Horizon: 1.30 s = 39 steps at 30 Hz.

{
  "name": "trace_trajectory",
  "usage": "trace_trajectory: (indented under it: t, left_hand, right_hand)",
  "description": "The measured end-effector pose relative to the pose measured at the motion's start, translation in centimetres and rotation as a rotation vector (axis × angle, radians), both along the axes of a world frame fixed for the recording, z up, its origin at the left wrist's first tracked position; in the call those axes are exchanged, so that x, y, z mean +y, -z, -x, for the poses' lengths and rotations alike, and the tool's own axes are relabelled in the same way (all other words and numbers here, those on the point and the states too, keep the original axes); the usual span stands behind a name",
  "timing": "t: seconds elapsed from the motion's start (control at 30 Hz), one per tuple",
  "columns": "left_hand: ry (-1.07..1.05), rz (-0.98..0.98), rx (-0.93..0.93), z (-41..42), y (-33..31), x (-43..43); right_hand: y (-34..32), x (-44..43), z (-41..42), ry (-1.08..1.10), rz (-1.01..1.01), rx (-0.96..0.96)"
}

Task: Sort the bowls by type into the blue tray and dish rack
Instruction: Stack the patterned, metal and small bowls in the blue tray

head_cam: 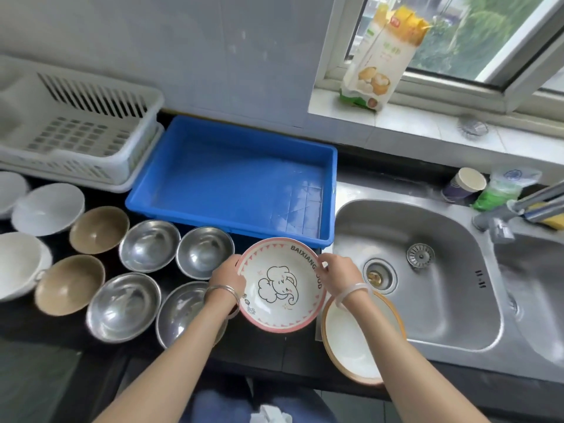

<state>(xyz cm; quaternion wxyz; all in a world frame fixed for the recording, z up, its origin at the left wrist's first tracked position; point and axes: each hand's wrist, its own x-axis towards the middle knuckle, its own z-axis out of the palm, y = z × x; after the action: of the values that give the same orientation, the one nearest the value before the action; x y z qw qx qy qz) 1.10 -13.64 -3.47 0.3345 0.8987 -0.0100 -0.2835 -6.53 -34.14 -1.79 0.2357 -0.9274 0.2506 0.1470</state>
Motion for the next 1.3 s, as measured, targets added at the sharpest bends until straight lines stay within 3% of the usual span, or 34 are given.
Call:
trace_trajectory:
  t: [0.33, 0.57, 0.73, 0.87, 1.0, 1.3]
  left_hand:
    - [-0.202, 0.147, -0.06, -6.7, -4.3, 1.8]
    - [-0.392, 0.339, -0.082, -14.4, -5.7, 3.4]
    - [-0.504, 0.552, 0.062, -19.2, -5.1, 4.2]
    - [-0.603, 0.577, 0.153, -23.0, -3.0, 5.1]
    - [-0.599, 0.492, 0.109, -25.5, -0.8, 5.2]
    - [-0.625, 0.532, 0.157, -27.3, 1.6, 6.0]
  right_hand:
    - [-4.9, -0.1, -5.1, 0.054, -0.085, -0.153]
    - [-4.8, 2.0, -13.2, 0.271, -0.395, -0.21]
    - [-2.6, 3.9, -19.7, 0.367, -0.458, -0.216]
    - [-0.4, 5.6, -23.3, 0.479, -0.52, -0.193]
    - [1.8, 7.0, -25.5, 0.557, -0.531, -0.177]
    - [4.3, 9.1, -27.0, 0.687, -0.569, -0.215]
